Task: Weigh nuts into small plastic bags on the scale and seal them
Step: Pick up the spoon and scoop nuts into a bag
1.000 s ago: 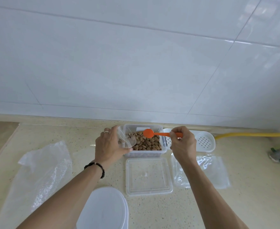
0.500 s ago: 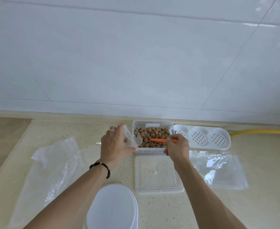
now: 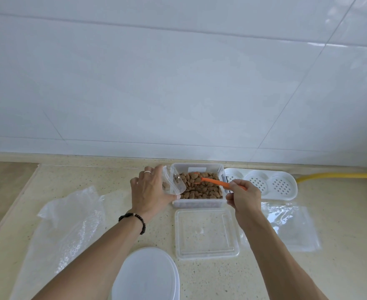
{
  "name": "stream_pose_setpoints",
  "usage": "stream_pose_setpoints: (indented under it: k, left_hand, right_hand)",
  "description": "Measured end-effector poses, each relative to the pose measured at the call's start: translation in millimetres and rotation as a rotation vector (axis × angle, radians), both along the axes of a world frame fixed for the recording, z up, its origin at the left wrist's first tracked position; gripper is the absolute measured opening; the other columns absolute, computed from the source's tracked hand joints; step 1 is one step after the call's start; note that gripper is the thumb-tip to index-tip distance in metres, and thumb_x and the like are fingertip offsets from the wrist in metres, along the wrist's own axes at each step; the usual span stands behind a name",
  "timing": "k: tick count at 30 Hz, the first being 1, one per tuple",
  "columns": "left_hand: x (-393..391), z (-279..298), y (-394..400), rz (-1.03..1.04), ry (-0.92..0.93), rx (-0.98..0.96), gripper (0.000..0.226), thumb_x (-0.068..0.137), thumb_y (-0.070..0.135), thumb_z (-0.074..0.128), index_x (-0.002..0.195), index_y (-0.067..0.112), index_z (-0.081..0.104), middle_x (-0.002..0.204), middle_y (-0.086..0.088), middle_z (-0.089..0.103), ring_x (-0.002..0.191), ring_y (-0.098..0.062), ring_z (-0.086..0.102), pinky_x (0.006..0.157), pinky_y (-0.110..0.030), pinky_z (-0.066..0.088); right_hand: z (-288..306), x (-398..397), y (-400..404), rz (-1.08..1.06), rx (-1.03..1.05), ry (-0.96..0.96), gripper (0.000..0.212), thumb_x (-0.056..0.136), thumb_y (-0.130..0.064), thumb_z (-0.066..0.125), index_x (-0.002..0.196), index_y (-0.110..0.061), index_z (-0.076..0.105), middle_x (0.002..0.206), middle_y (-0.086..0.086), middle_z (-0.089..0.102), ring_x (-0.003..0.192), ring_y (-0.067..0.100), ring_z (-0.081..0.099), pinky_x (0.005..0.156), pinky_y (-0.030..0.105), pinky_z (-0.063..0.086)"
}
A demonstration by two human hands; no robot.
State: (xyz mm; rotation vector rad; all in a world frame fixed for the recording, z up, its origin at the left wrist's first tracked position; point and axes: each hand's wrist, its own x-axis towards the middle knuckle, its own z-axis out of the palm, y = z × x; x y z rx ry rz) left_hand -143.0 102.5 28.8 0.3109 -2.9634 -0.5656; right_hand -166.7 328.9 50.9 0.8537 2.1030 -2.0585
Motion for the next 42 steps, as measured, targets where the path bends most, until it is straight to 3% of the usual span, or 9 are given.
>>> stream_pose_setpoints:
  k: [6, 9, 13, 17, 20, 24, 29, 35, 42]
  left_hand:
    - [-7, 7, 8, 0.015, -0.048, 0.053, 0.095, 0.057, 0.068, 0.077, 0.134, 0.026, 0.04, 0.118, -0.001, 0.052, 0.114, -0.023, 0.05, 0.09, -0.039, 0.037]
    - [-9, 15, 12, -0.014, -0.033, 0.177, 0.086, 0.057, 0.065, 0.079, 0.125, 0.026, 0.044, 0.11, 0.002, 0.051, 0.109, -0.021, 0.049, 0.084, -0.037, 0.037]
    - [-8, 23, 11, -0.037, -0.066, 0.365, 0.09, 0.06, 0.061, 0.081, 0.132, 0.024, 0.04, 0.116, 0.002, 0.047, 0.114, -0.02, 0.046, 0.085, -0.035, 0.037]
    - [-5, 30, 5, -0.042, -0.086, 0.446, 0.102, 0.062, 0.059, 0.081, 0.143, 0.022, 0.032, 0.129, -0.001, 0.045, 0.123, -0.021, 0.044, 0.096, -0.039, 0.038]
    - [-1, 39, 1, -0.089, -0.072, 0.455, 0.104, 0.062, 0.059, 0.081, 0.144, 0.021, 0.03, 0.133, -0.003, 0.045, 0.125, -0.021, 0.043, 0.099, -0.041, 0.038]
    - [12, 48, -7, -0.167, -0.031, 0.452, 0.104, 0.061, 0.06, 0.081, 0.144, 0.022, 0.03, 0.131, -0.002, 0.044, 0.124, -0.021, 0.043, 0.098, -0.04, 0.036]
    - [46, 56, -17, -0.309, 0.042, 0.406, 0.103, 0.057, 0.066, 0.08, 0.137, 0.022, 0.034, 0.114, 0.002, 0.041, 0.112, -0.021, 0.047, 0.089, -0.036, 0.035]
    - [102, 62, -9, -0.509, 0.173, 0.404, 0.095, 0.053, 0.051, 0.089, 0.128, 0.012, 0.046, 0.085, 0.018, 0.041, 0.106, -0.022, 0.051, 0.083, -0.033, 0.034]
    - [152, 48, 6, -0.666, 0.134, 0.391, 0.098, 0.054, 0.05, 0.089, 0.131, 0.01, 0.044, 0.089, 0.016, 0.038, 0.107, -0.026, 0.051, 0.087, -0.037, 0.034]
  right_hand:
    - [40, -2, -7, 0.081, 0.112, 0.138, 0.005, 0.094, -0.005, 0.059, 0.092, -0.009, 0.062, 0.086, 0.016, 0.069, 0.042, 0.011, 0.054, 0.047, 0.024, 0.048]
    - [56, 7, -19, 0.284, 0.286, 0.253, 0.005, 0.094, -0.009, 0.059, 0.09, -0.011, 0.062, 0.08, 0.01, 0.066, 0.042, 0.009, 0.056, 0.044, 0.021, 0.047]
    - [73, 23, -29, 0.457, 0.456, 0.458, 0.014, 0.094, -0.01, 0.059, 0.084, -0.018, 0.06, 0.067, 0.006, 0.062, 0.05, 0.025, 0.057, 0.05, 0.042, 0.051]
    - [92, 35, -31, 0.425, 0.52, 0.536, 0.019, 0.094, -0.006, 0.058, 0.081, -0.021, 0.059, 0.066, 0.01, 0.061, 0.06, 0.038, 0.056, 0.052, 0.047, 0.047]
    - [104, 49, -37, 0.304, 0.538, 0.528, 0.017, 0.093, -0.007, 0.06, 0.082, -0.021, 0.061, 0.063, 0.006, 0.063, 0.055, 0.031, 0.059, 0.049, 0.042, 0.049]
    - [109, 75, -44, 0.041, 0.358, 0.455, 0.009, 0.091, -0.005, 0.063, 0.085, -0.012, 0.064, 0.06, 0.006, 0.062, 0.046, 0.013, 0.057, 0.048, 0.023, 0.048]
    - [94, 125, -49, -0.27, 0.122, 0.369, 0.008, 0.091, -0.005, 0.061, 0.087, -0.011, 0.065, 0.07, 0.009, 0.067, 0.049, 0.014, 0.057, 0.053, 0.027, 0.049]
    - [35, 218, -39, -0.538, -0.039, 0.15, 0.011, 0.092, -0.002, 0.059, 0.09, -0.009, 0.066, 0.08, 0.01, 0.07, 0.049, 0.012, 0.055, 0.054, 0.025, 0.047]
    - [-40, 314, -39, -0.782, -0.037, -0.091, 0.008, 0.094, -0.007, 0.06, 0.097, -0.01, 0.067, 0.087, 0.01, 0.071, 0.069, 0.02, 0.062, 0.065, 0.029, 0.054]
